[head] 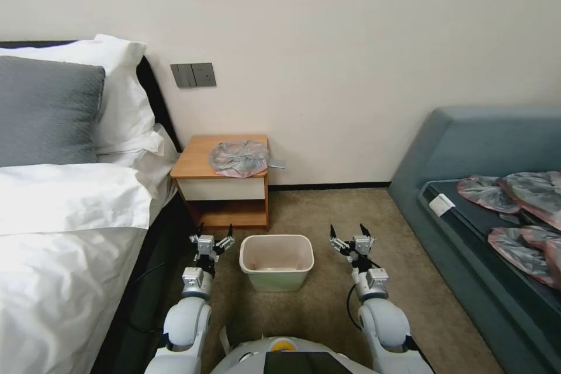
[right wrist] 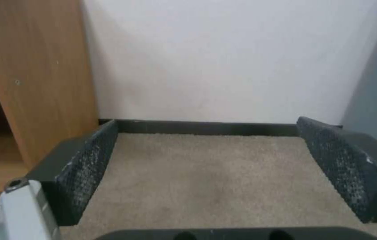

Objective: Pick up the garbage bag from the table and place it over the trash can.

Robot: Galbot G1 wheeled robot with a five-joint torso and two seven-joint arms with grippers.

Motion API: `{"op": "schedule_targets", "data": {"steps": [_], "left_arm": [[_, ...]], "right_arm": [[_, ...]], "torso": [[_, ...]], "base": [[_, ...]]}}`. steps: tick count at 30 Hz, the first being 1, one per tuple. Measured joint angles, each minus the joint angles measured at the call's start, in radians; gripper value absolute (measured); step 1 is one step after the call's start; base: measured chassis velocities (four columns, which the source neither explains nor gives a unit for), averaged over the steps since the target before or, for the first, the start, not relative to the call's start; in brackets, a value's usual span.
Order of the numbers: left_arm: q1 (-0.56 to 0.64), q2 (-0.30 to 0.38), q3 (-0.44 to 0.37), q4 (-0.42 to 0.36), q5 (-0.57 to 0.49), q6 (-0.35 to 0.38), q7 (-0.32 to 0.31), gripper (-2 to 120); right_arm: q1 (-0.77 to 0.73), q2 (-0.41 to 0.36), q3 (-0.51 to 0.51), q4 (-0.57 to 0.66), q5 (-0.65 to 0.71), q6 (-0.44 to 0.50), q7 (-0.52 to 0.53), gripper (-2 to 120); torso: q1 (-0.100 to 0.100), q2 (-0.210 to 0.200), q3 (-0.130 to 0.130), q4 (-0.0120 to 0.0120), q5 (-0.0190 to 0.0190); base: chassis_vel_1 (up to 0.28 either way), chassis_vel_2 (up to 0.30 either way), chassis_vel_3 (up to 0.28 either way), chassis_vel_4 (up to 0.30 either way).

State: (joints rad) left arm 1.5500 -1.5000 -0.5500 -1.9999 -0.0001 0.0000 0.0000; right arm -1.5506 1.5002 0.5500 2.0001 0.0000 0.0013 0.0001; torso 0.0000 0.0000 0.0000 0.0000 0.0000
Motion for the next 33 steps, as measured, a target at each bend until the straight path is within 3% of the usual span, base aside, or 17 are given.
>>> {"op": "schedule_targets", "data": {"steps": [3, 7, 12, 16, 17, 26, 33], "left_arm": [[0.000, 0.000, 0.000, 0.000, 0.000, 0.000, 0.000, 96], [0.003, 0.009, 0.003, -0.003, -0.027, -0.010, -0.005, 97], [0.023, 0.065, 0.023, -0.034, -0.184, -0.089, -0.045, 93], [0.035, 0.102, 0.036, -0.052, -0.287, -0.145, -0.070, 97], [0.020, 0.109, 0.046, -0.026, -0.321, -0.170, -0.081, 98], [0.010, 0.102, 0.052, 0.004, -0.308, -0.176, -0.100, 98], [0.002, 0.084, 0.051, 0.006, -0.175, -0.170, -0.131, 98]], "right_arm": [[-0.006, 0.001, 0.000, 0.002, -0.002, 0.008, 0.000, 100], [-0.071, 0.024, -0.004, 0.049, -0.040, 0.106, -0.002, 100], [-0.163, 0.058, -0.012, 0.114, -0.097, 0.252, -0.008, 100], [-0.139, 0.053, -0.018, 0.091, -0.096, 0.264, -0.003, 100], [-0.129, 0.048, -0.020, 0.081, -0.094, 0.264, 0.000, 100], [-0.049, -0.005, -0.026, 0.014, -0.107, 0.284, 0.032, 100], [0.121, -0.156, -0.030, -0.080, -0.244, 0.354, 0.073, 100]], "torso": [[0.000, 0.000, 0.000, 0.0000, 0.0000], [0.000, 0.000, 0.000, -0.0001, -0.0002], [0.000, 0.000, 0.000, -0.0006, -0.0006], [0.000, 0.000, 0.000, 0.0004, 0.0005], [0.000, 0.000, 0.000, 0.0001, -0.0003], [0.000, 0.000, 0.000, -0.0002, 0.0001], [0.000, 0.000, 0.000, -0.0001, 0.0002]], "base": [[0.000, 0.000, 0.000, 0.000], [0.000, 0.000, 0.000, 0.000], [0.000, 0.000, 0.000, 0.000], [0.000, 0.000, 0.000, 0.000], [0.000, 0.000, 0.000, 0.000], [0.000, 0.000, 0.000, 0.000], [0.000, 0.000, 0.000, 0.000]]}}
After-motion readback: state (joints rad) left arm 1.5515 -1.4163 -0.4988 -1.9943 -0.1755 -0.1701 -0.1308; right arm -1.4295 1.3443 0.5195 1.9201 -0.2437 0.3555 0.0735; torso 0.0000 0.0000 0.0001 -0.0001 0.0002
